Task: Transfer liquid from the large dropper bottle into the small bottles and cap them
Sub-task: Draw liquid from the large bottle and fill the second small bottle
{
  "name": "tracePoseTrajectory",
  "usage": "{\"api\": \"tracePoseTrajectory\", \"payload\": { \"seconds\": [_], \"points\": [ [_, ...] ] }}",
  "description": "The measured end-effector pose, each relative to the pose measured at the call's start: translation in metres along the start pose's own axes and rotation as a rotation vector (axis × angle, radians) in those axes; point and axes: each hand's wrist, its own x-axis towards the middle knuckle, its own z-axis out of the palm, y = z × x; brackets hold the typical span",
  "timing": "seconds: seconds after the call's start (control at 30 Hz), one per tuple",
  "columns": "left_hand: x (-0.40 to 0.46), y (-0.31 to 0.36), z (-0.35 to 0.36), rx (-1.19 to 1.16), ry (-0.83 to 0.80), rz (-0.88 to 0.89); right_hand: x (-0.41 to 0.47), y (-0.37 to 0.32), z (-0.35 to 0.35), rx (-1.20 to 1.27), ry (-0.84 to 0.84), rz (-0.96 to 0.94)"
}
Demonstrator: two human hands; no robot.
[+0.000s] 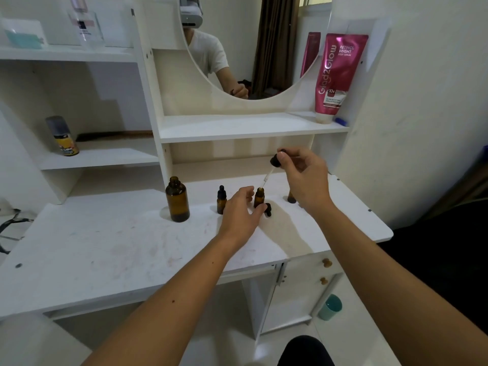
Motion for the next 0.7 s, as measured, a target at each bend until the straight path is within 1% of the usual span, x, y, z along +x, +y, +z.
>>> {"api": "tracePoseTrajectory", "payload": {
  "seconds": [0.23, 0.5, 0.7],
  "points": [
    [0.012, -0.007, 0.003, -0.021, 0.042, 0.036, 0.002, 0.019, 0.01, -0.04, -0.094, -0.024],
    [0.015, -0.012, 0.004, -0.037, 0.046, 0.062, -0.001, 0.026, 0.015, -0.079, -0.074, 0.049],
    [0.015, -0.013, 0.005, -0.028, 0.049, 0.067, -0.002, 0.024, 0.016, -0.071, -0.108, 0.065]
  ]
}}
